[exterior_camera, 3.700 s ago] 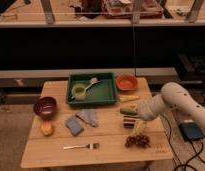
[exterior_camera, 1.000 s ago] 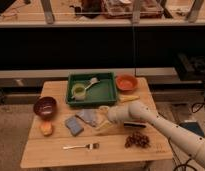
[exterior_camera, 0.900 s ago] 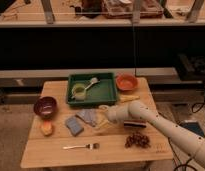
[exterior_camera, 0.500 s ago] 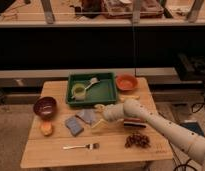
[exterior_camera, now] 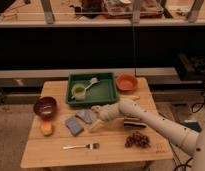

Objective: Wipe red bowl with towel

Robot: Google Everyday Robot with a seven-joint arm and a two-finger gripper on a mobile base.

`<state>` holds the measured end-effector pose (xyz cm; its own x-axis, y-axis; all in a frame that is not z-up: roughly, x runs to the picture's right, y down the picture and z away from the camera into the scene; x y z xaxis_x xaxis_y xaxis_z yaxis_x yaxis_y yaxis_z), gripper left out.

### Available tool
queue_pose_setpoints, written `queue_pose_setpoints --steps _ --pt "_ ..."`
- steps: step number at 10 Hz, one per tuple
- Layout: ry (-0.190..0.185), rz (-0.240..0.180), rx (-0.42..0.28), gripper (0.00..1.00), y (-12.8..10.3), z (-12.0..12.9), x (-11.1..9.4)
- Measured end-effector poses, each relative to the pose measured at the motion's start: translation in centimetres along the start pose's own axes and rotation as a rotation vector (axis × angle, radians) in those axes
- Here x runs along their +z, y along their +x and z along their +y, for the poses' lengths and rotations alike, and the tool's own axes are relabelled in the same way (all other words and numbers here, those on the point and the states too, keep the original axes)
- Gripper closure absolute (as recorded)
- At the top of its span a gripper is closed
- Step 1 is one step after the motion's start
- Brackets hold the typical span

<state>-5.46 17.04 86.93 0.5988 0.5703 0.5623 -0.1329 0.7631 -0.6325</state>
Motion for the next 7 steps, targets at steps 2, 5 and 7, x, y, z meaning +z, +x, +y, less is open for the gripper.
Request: queue_pose_setpoints --steps 2,5,7 --pt "0.002 0.031 0.016 0.55 1.31 -0.38 0.65" --pt "0.008 0.033 0.02 0.83 1.67 -0.55 0.33" --pt "0.0 0.037 0.024 0.99 1.81 -0.3 0.35"
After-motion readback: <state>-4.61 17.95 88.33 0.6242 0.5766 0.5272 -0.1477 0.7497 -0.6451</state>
